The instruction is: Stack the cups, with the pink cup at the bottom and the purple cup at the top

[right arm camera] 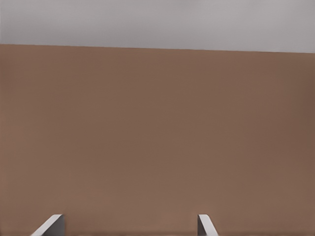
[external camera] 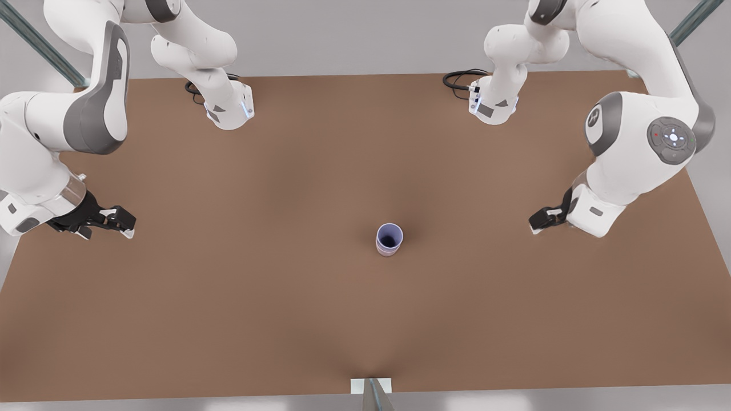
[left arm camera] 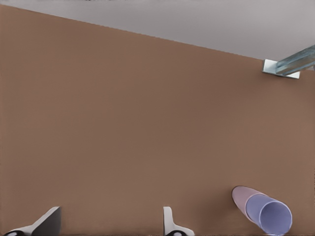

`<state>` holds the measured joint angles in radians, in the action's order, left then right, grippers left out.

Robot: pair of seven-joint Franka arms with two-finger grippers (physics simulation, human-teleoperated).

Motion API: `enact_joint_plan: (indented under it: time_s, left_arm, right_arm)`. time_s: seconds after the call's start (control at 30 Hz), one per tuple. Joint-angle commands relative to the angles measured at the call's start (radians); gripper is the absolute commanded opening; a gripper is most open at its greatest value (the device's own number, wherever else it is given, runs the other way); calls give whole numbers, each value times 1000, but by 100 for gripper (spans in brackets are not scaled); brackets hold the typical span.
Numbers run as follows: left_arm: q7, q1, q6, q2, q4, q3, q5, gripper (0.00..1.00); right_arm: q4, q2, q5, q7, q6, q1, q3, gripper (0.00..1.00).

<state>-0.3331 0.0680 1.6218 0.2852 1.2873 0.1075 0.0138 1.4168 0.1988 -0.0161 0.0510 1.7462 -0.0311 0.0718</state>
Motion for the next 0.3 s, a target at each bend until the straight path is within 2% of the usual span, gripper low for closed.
enact_joint_plan:
  time_s: [0.0, 0.27]
  left_arm:
    - [365, -31, -63, -20, 7, 44, -18, 100]
    - [373, -31, -51, -8, 75, 46, -18, 100]
  right_arm:
    - [-1, -1, 1, 1, 1, 0, 0, 100]
    - [-1, -4, 1, 1, -1, 2, 0, 100]
